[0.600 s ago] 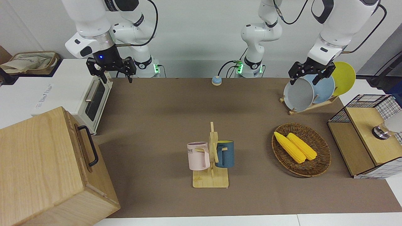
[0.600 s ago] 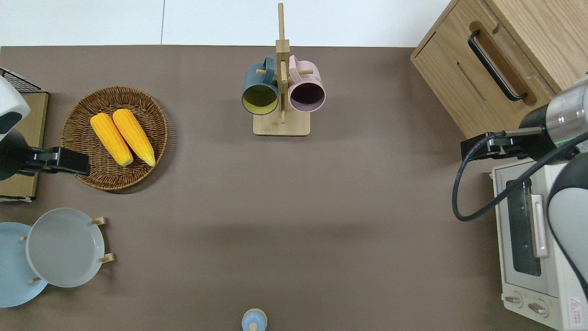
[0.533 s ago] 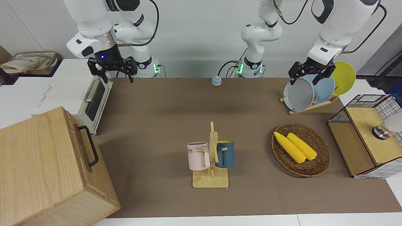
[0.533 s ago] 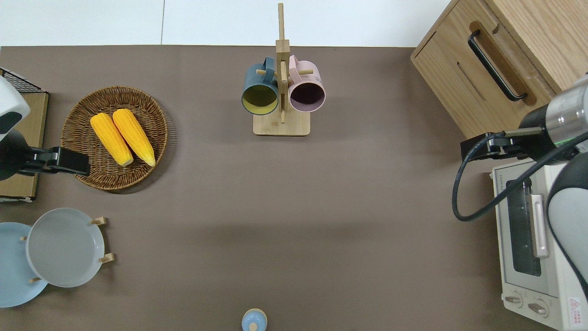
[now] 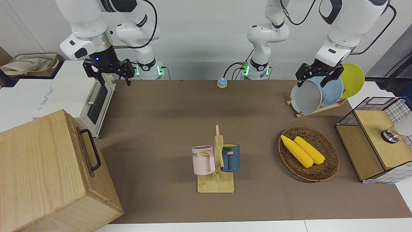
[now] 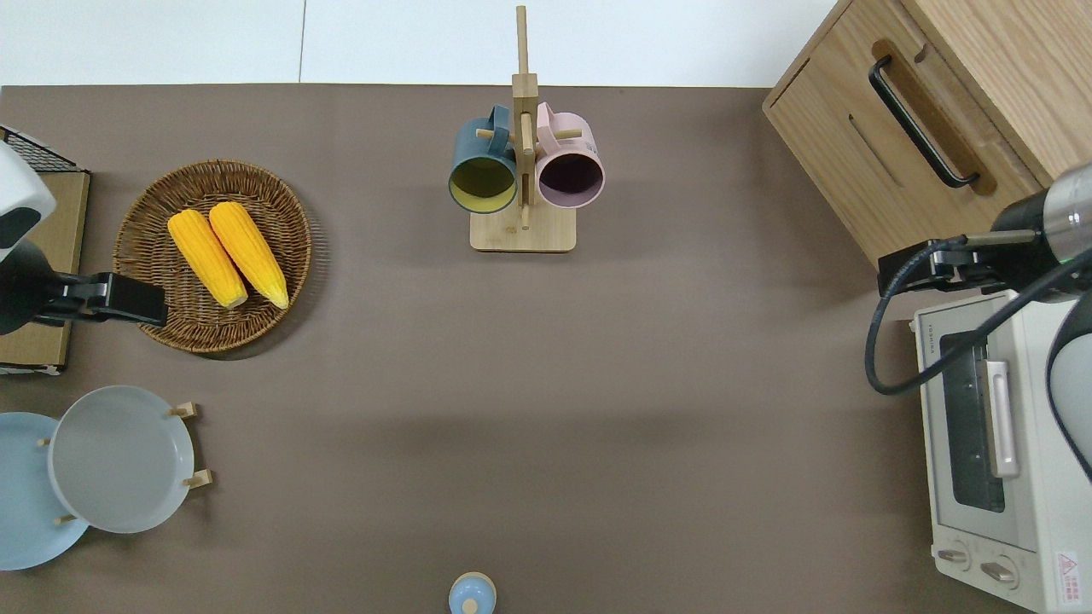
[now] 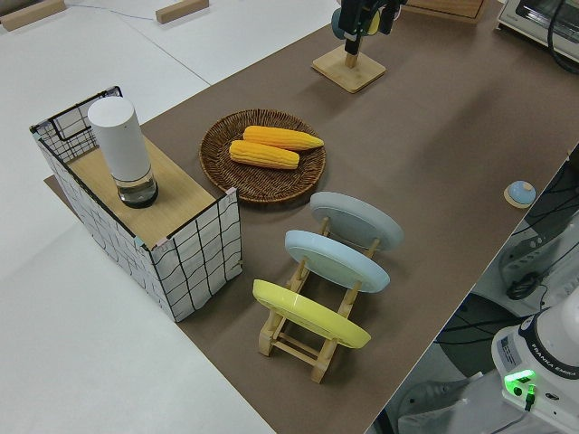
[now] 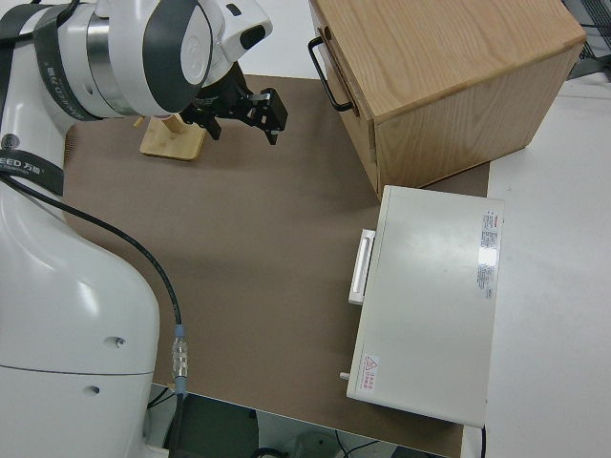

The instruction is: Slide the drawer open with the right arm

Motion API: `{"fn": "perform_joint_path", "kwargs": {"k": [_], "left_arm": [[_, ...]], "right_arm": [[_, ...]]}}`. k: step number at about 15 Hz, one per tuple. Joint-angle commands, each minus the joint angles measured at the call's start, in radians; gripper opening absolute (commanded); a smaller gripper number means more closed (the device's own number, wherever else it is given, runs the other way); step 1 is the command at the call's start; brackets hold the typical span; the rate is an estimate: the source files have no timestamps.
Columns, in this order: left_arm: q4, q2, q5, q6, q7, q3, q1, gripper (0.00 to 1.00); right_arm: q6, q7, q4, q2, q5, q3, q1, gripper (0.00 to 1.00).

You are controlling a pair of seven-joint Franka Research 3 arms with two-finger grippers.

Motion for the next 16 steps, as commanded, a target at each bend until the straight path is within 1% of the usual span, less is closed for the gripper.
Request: {"fn": "perform_joint_path", "kwargs": {"k": [1, 4, 5, 9, 11, 13, 14, 15, 16], "left_arm": [[0.024, 0.011, 0.017, -0.020, 0.010, -0.006, 0.004, 0.99], [0.026, 0.011, 0.017, -0.020, 0.010, -0.006, 0.004, 0.99], [0.026, 0.011, 0.017, -0.020, 0.010, -0.006, 0.004, 0.99], [0.026, 0.011, 0.017, -0.020, 0.010, -0.006, 0.004, 0.99], [0.026, 0.011, 0.017, -0.020, 0.010, -0.006, 0.004, 1.00], [0.026, 0.011, 0.017, -0.020, 0.010, -0.006, 0.004, 0.99], [0.026, 0.011, 0.017, -0.020, 0.010, -0.006, 0.004, 0.99], [0.024, 0.011, 0.017, -0.020, 0.010, -0.006, 0.004, 0.99], [0.024, 0.011, 0.017, -0.020, 0.010, -0.006, 0.004, 0.99]], "right_arm": [[-0.012, -0.001, 0.002, -0.007, 0.012, 0.010, -0.005, 0.983], [-0.010, 0.011, 0.001, -0.007, -0.012, 0.024, 0.007, 0.983], [-0.010, 0.012, 0.001, -0.007, -0.044, 0.031, 0.008, 0.983], [-0.010, 0.014, -0.001, -0.007, -0.214, 0.083, 0.050, 0.983], [-0.006, 0.020, -0.005, -0.007, -0.305, 0.096, 0.083, 0.983], [0.006, 0.051, -0.018, -0.006, -0.394, 0.105, 0.123, 0.983], [0.020, 0.060, -0.030, -0.004, -0.432, 0.114, 0.139, 0.983], [0.048, 0.066, -0.051, -0.004, -0.493, 0.134, 0.145, 0.983], [0.066, 0.066, -0.064, -0.004, -0.539, 0.157, 0.145, 0.983]]}}
